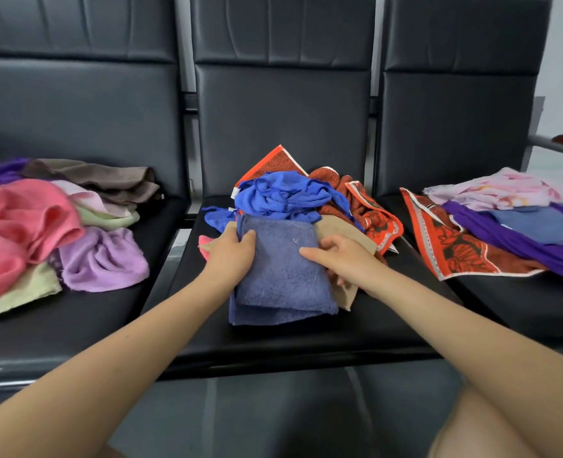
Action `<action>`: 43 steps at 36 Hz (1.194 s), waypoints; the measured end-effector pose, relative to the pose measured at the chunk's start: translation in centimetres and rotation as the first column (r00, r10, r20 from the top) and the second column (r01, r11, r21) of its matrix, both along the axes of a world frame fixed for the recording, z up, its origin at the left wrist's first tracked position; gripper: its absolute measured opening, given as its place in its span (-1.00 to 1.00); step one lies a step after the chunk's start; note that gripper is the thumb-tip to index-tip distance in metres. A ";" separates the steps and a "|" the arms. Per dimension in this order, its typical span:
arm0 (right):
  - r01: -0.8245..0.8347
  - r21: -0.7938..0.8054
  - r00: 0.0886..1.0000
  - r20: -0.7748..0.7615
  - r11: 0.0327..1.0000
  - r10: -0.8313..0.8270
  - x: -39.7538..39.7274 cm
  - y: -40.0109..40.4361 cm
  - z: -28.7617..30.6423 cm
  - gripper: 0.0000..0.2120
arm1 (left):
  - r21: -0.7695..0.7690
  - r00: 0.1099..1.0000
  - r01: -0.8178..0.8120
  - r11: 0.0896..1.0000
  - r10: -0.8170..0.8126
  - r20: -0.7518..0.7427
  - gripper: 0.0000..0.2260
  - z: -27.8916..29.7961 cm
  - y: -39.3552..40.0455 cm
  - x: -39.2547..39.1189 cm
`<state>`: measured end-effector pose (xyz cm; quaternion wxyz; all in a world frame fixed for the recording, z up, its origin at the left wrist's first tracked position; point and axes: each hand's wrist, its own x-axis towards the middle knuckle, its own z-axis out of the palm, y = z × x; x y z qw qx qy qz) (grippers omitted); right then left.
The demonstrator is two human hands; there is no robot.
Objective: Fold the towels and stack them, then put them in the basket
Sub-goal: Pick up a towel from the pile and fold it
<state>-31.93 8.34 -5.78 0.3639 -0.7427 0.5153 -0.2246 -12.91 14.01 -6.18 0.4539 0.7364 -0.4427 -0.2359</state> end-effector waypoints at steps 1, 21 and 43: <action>0.000 -0.017 1.000 -0.019 1.000 0.000 0.3 -0.1 -0.3 -0.54 | 0.012 1.000 0.008 1.000 -0.009 0.029 -0.88 -0.2 0.4 0.1; -0.163 0.359 0.926 0.377 0.919 0.017 1.4 1.4 -1.6 -0.85 | 0.121 0.962 0.087 0.989 -0.052 -0.269 -0.61 -2.1 2.5 1.2; 0.336 -0.008 0.884 0.349 0.942 -0.312 -14.4 -0.1 2.2 -0.80 | -0.169 0.820 0.288 0.942 -0.334 -0.465 -0.65 -1.3 -3.4 -15.5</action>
